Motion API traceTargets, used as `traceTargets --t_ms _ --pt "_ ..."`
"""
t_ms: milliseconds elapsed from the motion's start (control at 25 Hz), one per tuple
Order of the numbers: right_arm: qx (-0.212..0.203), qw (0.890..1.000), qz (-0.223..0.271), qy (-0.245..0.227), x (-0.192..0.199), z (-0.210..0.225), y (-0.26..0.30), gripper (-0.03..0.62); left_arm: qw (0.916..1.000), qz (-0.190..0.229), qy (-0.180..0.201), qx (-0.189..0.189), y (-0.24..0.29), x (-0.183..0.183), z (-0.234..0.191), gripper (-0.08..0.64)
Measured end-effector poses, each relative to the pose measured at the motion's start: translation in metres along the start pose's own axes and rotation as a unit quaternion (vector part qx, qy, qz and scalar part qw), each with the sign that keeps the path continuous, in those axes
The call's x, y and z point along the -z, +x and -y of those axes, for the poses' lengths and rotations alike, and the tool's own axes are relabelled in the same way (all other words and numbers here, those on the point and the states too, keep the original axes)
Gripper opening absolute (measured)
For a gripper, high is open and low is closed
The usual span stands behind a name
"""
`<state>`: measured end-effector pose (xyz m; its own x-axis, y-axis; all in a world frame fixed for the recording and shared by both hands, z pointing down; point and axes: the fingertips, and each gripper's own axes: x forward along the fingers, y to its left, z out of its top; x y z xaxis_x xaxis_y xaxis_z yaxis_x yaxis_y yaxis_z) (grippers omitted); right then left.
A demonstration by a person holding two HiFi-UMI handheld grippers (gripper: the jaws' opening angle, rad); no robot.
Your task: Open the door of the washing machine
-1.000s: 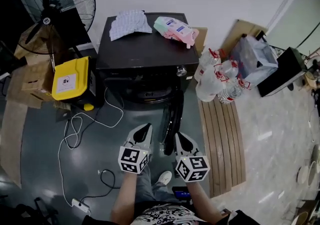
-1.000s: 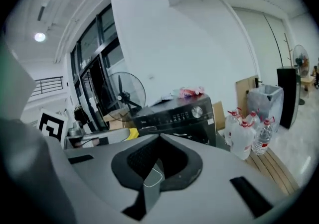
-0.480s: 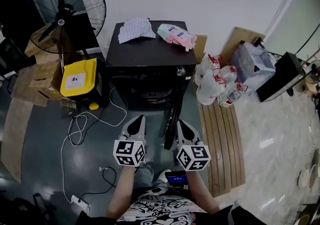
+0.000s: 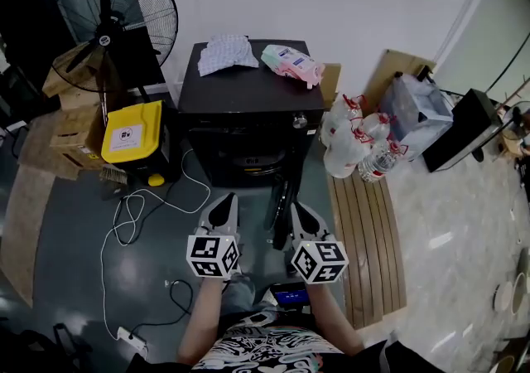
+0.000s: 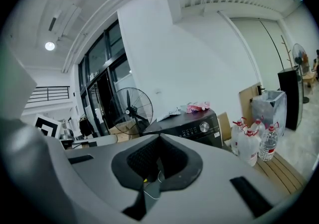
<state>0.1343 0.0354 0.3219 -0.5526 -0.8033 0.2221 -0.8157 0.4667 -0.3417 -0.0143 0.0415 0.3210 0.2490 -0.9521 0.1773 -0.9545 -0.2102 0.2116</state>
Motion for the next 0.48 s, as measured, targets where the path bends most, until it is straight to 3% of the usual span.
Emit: traceTargets --t_ms 480 --pt "-0.012 1.0 -0.011 -0.01 0.0024 -0.0019 -0.0017 0.002 1.0 0.004 0.003 0.0 0.001 -0.0025 0.0056 0.0"
